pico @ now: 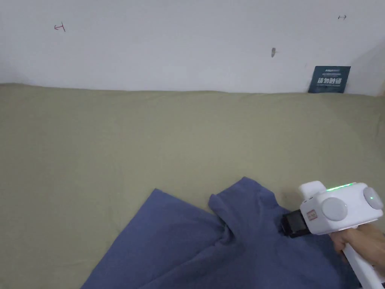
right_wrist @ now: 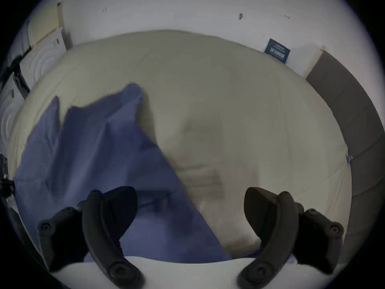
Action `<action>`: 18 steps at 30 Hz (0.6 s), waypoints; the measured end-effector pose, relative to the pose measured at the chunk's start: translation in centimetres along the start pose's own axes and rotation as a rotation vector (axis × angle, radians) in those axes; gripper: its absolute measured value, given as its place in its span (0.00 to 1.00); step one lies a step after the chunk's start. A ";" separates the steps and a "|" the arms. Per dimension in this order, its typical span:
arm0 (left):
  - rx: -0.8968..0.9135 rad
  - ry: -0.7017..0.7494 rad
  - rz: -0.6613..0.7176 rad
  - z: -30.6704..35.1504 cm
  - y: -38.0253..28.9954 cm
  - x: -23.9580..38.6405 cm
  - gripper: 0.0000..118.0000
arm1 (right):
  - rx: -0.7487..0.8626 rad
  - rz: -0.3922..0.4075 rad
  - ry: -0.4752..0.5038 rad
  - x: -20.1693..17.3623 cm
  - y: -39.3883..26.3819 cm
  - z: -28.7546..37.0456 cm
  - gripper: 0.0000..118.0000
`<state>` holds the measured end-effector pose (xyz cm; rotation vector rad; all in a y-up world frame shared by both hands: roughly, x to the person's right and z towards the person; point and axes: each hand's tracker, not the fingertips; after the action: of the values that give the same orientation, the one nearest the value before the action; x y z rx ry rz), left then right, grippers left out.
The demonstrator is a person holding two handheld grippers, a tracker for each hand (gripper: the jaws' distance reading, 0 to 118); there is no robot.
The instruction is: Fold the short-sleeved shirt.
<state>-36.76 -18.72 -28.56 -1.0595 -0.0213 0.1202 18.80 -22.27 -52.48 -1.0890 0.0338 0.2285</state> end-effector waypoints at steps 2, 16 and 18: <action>-0.001 0.001 0.003 -0.2 0.0 -0.3 0.05 | 0.000 -0.055 0.017 0.2 0.2 0.3 0.79; 0.176 -0.062 0.043 7.7 4.0 0.3 0.05 | 0.405 -0.053 0.040 2.2 -2.2 23.7 0.00; 0.240 -0.055 0.022 10.1 5.6 1.2 0.05 | 0.475 -0.053 0.020 3.1 -2.6 28.1 0.00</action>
<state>-36.85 -7.09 -28.58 -0.8163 -0.0438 0.1670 19.96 1.85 -37.62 -0.6179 0.0731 0.1506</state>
